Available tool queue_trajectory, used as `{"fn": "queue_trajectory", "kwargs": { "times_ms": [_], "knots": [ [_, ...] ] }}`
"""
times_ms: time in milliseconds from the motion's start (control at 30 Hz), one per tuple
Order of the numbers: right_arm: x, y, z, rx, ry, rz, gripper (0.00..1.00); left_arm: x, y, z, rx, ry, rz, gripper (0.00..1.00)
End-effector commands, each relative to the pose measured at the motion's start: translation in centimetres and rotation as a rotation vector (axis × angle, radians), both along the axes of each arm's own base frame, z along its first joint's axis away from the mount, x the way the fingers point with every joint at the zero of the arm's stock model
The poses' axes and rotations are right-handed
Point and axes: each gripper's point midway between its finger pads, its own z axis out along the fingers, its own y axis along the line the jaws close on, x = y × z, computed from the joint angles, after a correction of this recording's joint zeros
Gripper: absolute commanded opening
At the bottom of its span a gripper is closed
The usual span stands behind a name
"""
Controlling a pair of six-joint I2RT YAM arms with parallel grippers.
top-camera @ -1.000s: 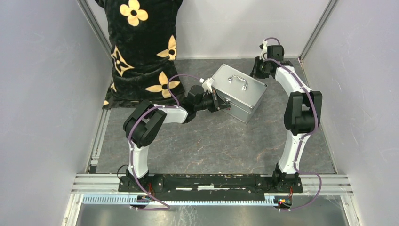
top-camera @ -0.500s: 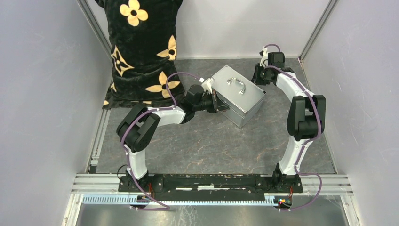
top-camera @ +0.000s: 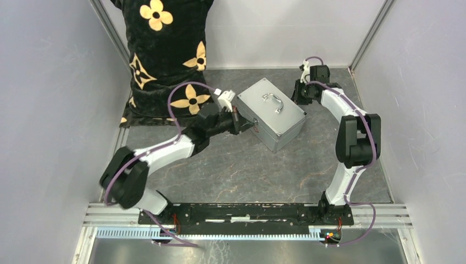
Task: Organize the medicine kit
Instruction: Adjust the medicine box at the center of the board.
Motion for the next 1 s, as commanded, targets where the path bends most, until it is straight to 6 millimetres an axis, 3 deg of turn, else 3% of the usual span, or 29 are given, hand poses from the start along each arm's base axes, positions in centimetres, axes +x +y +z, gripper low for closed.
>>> {"fn": "queue_trajectory", "kwargs": {
  "times_ms": [0, 100, 167, 267, 433, 567, 633, 800, 900, 967],
  "knots": [
    [-1.6, 0.6, 1.6, 0.019, -0.03, -0.009, 0.18, -1.0, 4.0, -0.7, 0.057, -0.003, 0.148, 0.02],
    [-2.8, 1.0, 1.6, 0.047, -0.053, -0.03, 0.17, -0.8, 7.2, -3.2, 0.171, 0.062, 0.3, 0.02],
    [-3.8, 1.4, 1.4, 0.066, -0.061, -0.04, 0.16, -0.3, 8.4, -4.2, 0.231, 0.075, 0.362, 0.02],
    [-5.5, 2.6, 1.0, 0.083, -0.068, -0.023, 0.16, 0.3, 8.4, -5.3, 0.285, 0.088, 0.365, 0.02],
    [-8.4, 4.2, -0.1, 0.089, -0.061, 0.013, 0.15, 2.2, 8.3, -4.9, 0.341, 0.061, 0.4, 0.02],
    [-9.7, 4.2, -0.1, 0.081, -0.072, 0.017, 0.16, 3.6, 8.3, -4.1, 0.369, 0.036, 0.431, 0.02],
    [-9.6, 3.2, 0.3, 0.037, -0.098, -0.01, 0.16, 3.8, 8.7, -4.6, 0.4, 0.051, 0.448, 0.02],
    [-8.6, -1.9, 4.6, -0.126, -0.266, -0.224, 0.2, 3.7, 11.3, -4.1, 0.48, 0.052, 0.536, 0.02],
    [-9.2, -4.3, 8.7, -0.155, -0.416, -0.337, 0.23, 3.2, 13.6, -1.5, 0.508, 0.005, 0.607, 0.04],
    [-10.0, -4.8, 11.2, -0.134, -0.514, -0.366, 0.27, 2.8, 15.6, 0.5, 0.52, -0.028, 0.677, 0.12]
  ]
}}
